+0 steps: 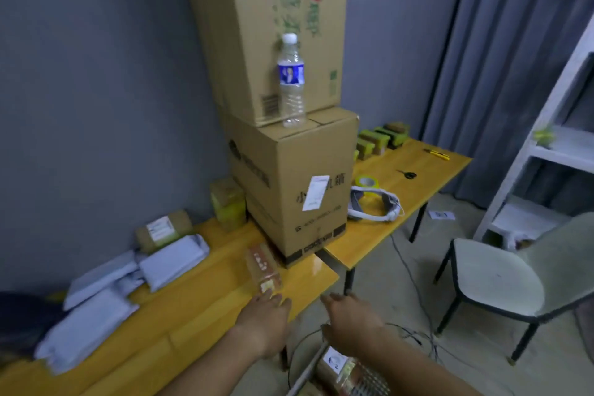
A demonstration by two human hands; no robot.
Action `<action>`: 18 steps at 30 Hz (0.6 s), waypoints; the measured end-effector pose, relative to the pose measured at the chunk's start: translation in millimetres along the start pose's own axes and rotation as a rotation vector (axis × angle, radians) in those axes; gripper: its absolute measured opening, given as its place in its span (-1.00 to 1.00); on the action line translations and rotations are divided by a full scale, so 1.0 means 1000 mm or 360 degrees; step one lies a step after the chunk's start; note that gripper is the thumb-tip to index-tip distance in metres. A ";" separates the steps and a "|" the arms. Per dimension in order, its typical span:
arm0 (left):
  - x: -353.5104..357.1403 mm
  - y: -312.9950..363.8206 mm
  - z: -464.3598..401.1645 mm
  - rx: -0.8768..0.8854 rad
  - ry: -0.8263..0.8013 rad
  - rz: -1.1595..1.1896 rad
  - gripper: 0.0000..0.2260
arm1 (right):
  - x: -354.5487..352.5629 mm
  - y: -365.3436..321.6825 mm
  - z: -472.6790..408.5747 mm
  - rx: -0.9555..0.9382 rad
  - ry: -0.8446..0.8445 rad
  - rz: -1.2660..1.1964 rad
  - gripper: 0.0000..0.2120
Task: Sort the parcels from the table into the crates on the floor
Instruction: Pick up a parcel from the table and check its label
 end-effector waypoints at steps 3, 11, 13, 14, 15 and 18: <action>-0.001 -0.035 0.033 -0.0056 0.0007 0.0075 -0.41 | -0.013 -0.052 0.005 -0.0098 -0.0002 0.0115 -0.38; 0.034 -0.161 0.100 -0.0215 0.0021 0.0287 -0.42 | -0.029 -0.190 -0.007 -0.0208 0.0026 0.0370 -0.42; 0.042 -0.198 0.117 -0.0252 0.0044 0.0316 -0.42 | -0.035 -0.228 -0.013 -0.0223 0.0026 0.0423 -0.42; 0.047 -0.216 0.125 -0.0267 0.0051 0.0331 -0.42 | -0.038 -0.248 -0.016 -0.0238 0.0028 0.0446 -0.41; 0.051 -0.234 0.132 -0.0272 0.0054 0.0349 -0.42 | -0.041 -0.269 -0.020 -0.0254 0.0027 0.0460 -0.40; 0.065 -0.289 0.147 -0.0291 0.0069 0.0396 -0.42 | -0.046 -0.327 -0.039 -0.0316 -0.0027 0.0442 -0.36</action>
Point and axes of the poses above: each hand's wrist, its own z-axis away from the middle knuckle, its own x-axis out of the palm, y = z × x, the point moved 8 cm from there along -z, towards the middle knuckle, and after that the axes turned 14 degrees about -y, right-handed, at the moved point
